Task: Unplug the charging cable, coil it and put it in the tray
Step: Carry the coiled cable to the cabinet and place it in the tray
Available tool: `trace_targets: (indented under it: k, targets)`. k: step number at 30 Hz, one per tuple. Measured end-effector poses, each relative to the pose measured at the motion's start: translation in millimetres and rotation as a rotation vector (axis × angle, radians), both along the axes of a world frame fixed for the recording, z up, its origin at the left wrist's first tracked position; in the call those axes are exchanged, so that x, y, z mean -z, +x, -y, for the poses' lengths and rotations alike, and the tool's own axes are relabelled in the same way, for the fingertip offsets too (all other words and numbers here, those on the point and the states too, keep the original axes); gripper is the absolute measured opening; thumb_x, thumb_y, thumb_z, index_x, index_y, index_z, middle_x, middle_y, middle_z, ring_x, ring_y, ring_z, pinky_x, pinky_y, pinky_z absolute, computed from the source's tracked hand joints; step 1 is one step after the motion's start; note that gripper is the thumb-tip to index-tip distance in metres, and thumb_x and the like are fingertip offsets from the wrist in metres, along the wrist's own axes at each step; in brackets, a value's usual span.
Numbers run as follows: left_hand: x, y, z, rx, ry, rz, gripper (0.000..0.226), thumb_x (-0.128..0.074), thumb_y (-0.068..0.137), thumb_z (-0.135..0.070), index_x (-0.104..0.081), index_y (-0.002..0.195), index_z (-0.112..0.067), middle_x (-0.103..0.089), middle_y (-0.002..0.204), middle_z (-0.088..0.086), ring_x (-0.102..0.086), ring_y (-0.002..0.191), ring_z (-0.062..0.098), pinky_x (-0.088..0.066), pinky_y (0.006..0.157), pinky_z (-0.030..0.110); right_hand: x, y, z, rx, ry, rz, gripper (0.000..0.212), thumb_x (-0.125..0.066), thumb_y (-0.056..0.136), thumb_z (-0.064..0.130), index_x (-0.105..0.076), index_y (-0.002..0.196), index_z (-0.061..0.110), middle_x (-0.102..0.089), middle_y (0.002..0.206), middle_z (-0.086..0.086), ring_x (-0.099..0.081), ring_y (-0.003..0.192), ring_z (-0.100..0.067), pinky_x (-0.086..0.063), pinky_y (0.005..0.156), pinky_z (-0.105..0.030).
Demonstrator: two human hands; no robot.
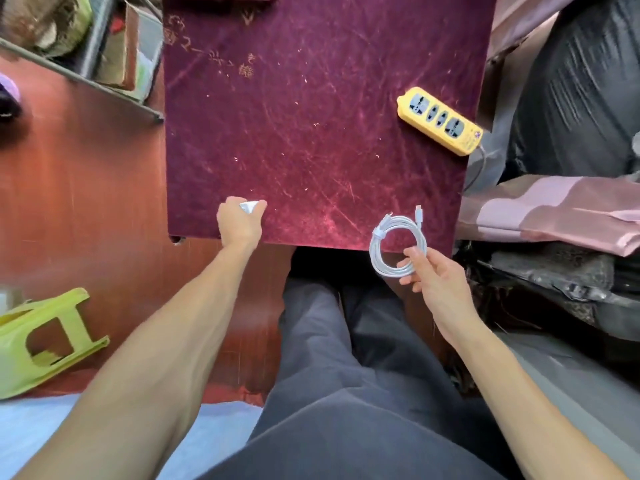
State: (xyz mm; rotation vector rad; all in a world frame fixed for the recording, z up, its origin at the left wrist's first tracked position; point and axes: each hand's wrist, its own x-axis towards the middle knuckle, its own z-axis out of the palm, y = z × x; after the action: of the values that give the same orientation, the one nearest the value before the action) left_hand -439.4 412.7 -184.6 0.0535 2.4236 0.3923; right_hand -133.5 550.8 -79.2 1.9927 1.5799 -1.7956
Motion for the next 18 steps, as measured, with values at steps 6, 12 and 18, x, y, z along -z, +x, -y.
trace_targets:
  k: [6, 12, 18]
  targets:
    - [-99, 33, 22, -0.121, 0.284, 0.184, 0.024, -0.077, 0.086, -0.044, -0.075, 0.079, -0.022, -0.078, 0.077, -0.004, -0.076, 0.069, 0.016, -0.059, 0.072, 0.029, -52, -9, -13, -0.162, 0.042, -0.044, 0.02, -0.06, 0.107, 0.037, -0.077, 0.101, 0.029, -0.074, 0.074, 0.016, -0.067, 0.065, 0.005, -0.049, 0.065, -0.023]
    - [-175, 73, 87, -0.344, 0.469, 0.225, 0.033, -0.077, 0.089, -0.038, -0.073, 0.105, -0.01, -0.079, 0.081, 0.004, -0.074, 0.056, 0.013, -0.058, 0.053, 0.022, -83, -33, -15, -0.373, 0.046, -0.091, 0.023, -0.06, 0.107, 0.035, -0.075, 0.096, 0.022, -0.076, 0.076, 0.009, -0.071, 0.061, 0.001, -0.047, 0.065, -0.03]
    - [-195, 128, 183, -0.73, 0.531, 0.122, 0.025, -0.081, 0.087, -0.029, -0.073, 0.103, -0.012, -0.079, 0.072, 0.004, -0.072, 0.055, 0.017, -0.063, 0.065, 0.039, -97, -96, 16, -0.714, 0.057, -0.123, 0.025, -0.057, 0.108, 0.036, -0.077, 0.099, 0.024, -0.078, 0.071, 0.009, -0.07, 0.058, 0.002, -0.05, 0.063, -0.027]
